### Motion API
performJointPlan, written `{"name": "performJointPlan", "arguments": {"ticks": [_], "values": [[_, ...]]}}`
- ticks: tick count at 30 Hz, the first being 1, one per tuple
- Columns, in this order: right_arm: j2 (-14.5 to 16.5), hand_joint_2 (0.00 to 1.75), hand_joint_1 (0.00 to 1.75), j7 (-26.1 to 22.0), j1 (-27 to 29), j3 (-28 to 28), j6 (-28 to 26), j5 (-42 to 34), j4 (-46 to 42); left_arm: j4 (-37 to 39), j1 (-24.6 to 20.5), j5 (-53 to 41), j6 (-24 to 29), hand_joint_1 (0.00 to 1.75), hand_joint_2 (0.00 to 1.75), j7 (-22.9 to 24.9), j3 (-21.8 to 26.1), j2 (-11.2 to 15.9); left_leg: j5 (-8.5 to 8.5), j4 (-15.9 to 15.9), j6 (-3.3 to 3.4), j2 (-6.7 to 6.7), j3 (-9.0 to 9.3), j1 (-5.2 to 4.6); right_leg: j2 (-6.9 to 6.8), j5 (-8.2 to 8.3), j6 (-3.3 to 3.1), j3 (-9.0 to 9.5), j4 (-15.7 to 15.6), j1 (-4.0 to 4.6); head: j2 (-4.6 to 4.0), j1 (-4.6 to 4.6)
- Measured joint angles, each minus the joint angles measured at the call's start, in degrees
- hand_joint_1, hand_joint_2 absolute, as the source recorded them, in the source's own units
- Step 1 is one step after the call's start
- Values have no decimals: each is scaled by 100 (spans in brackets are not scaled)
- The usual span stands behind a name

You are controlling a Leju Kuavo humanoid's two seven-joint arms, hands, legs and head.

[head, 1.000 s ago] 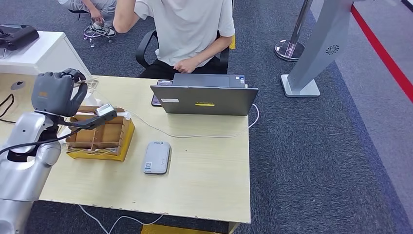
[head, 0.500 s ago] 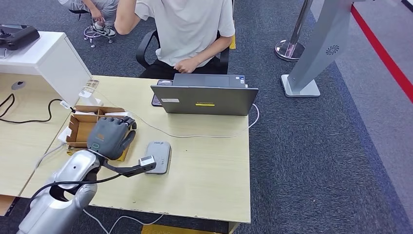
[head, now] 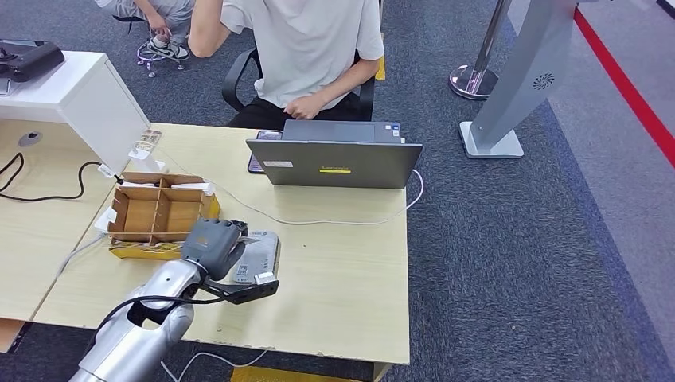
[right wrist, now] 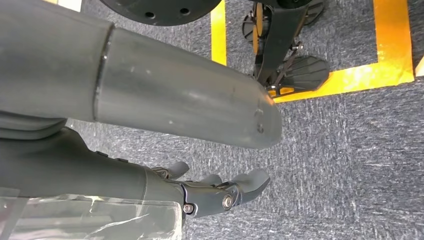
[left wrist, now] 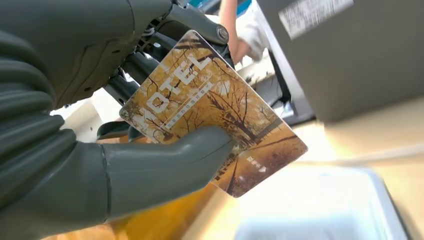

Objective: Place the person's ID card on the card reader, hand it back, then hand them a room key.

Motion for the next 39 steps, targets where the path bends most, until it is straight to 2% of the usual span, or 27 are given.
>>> {"name": "performJointPlan", "arguments": {"ticks": [6, 10, 16, 20, 23, 29, 33, 36, 39], "values": [[0, 0, 0, 11, -1, -13, -12, 24, 0, 377, -153, 86, -231, 175, 175, 56, -13, -104, 1, 0, 0, -2, 1, 0, -3, 0, 0, 4, 0, 0, 0, 0], [0, 0, 0, 22, 1, -23, -27, 66, 0, 427, -195, 43, -65, 175, 175, 168, -16, -135, 1, 0, 0, -2, 2, 0, -3, 1, 0, 4, 0, 0, 0, -1], [0, 0, 0, 117, 0, -8, -100, 337, 0, 189, -356, -354, 1040, 175, 175, 511, 28, -158, 1, 1, 0, -5, 0, 0, -6, 1, 1, 5, 2, 0, 0, 0], [1, 0, 0, 138, -3, 42, -119, 517, 2, -38, -609, -681, 1823, 175, 175, 457, 238, -97, 1, 1, 0, -5, 0, 2, -6, 2, 0, 6, 3, 1, 0, -1], [4, 0, 0, 168, -3, 127, -119, 663, 4, -85, -887, -765, 2152, 175, 175, 266, 499, 28, 3, 0, -3, -5, 1, 4, -6, 2, -1, 5, 5, 3, 0, -1], [23, 0, 0, 197, -9, 227, -118, 740, 7, -86, -1244, -769, 2232, 175, 175, 50, 837, 175, 4, 0, -4, -6, 2, 4, -6, 3, -1, 6, 7, 3, 0, -1], [32, 0, 0, 224, -15, 279, -96, 808, 7, -52, -1374, -1028, 2245, 175, 175, 108, 885, 216, 4, 2, -3, -7, 0, 3, -7, 3, -1, 5, 7, 2, 0, 1], [45, 0, 0, 251, -23, 309, -67, 871, 9, 140, -1680, -1191, 2219, 175, 175, 140, 926, 261, 4, 2, -3, -7, 0, 3, -7, 3, -1, 4, 7, 2, 0, 0], [61, 0, 0, 266, -27, 340, -47, 901, 14, 366, -1938, -1233, 2190, 44, 175, 143, 947, 272, 5, 2, -4, -6, 2, 3, -6, 4, -1, 4, 7, 2, 0, 0]]}}
